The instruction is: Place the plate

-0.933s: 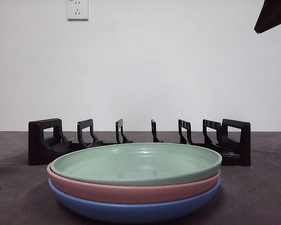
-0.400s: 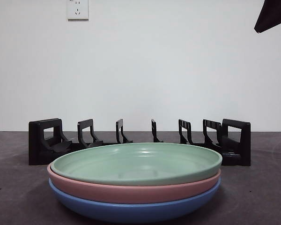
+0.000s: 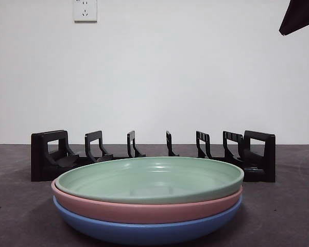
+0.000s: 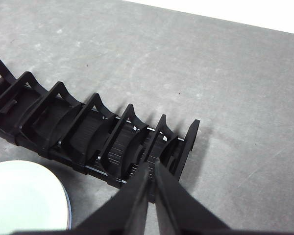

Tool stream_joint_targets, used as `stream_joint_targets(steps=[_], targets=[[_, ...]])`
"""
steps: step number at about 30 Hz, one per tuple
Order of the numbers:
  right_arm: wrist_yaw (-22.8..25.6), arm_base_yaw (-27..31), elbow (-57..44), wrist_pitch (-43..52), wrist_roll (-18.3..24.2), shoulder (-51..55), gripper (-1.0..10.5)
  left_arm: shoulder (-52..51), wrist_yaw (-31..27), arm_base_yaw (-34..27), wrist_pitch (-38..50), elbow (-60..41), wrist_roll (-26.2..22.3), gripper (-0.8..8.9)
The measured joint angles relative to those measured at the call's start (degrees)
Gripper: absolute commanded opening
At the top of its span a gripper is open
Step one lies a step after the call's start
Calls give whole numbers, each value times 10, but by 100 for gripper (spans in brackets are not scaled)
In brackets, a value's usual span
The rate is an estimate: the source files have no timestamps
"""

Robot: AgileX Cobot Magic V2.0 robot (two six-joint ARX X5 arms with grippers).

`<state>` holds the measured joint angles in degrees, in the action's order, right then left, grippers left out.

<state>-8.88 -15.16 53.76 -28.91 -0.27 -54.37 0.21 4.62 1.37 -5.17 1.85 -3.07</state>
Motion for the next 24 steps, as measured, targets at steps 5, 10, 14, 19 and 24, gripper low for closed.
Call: stream_joint_targets(steps=[5,10,14,19,24], targets=[[0,0,0,0,0,0,19,0,0,0,0,0,0,8],[17,-1,-1,-2,17,7,19,0,0,0,0,0,0,8],[72,-1,-57,40,35,81,19,0,0,0,0,0,0,8],[139,21,-235,170,54,243,19,0,0,0,0,0,0,8],[143,66,-393,191,52,383,19,0,0,0,0,0,0,7]])
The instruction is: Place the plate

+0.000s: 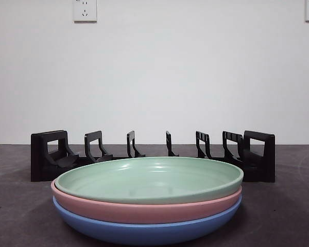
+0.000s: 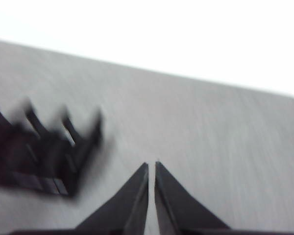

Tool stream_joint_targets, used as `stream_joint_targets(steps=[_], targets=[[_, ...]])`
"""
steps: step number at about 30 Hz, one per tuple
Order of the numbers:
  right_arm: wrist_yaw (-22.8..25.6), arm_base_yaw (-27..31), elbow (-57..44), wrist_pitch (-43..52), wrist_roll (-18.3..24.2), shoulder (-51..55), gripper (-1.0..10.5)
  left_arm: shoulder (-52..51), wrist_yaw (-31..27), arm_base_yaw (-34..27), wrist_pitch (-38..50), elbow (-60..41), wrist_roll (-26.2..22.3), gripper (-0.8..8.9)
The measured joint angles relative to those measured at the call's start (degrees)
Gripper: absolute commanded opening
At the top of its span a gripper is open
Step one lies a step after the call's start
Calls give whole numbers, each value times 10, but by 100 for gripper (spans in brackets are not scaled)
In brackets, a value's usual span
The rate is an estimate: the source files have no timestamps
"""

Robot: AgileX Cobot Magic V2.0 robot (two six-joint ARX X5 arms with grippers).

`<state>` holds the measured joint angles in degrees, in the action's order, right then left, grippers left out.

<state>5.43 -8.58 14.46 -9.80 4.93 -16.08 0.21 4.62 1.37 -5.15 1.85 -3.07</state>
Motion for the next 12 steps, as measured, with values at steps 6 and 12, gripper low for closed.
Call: stream_joint_targets(steps=[6,12], targets=[[-5,38,-99,-2,-7,120,19,0,0,0,0,0,0,7],[-6,53,-134,3,-9,159,19,0,0,0,-1,0,0,7]])
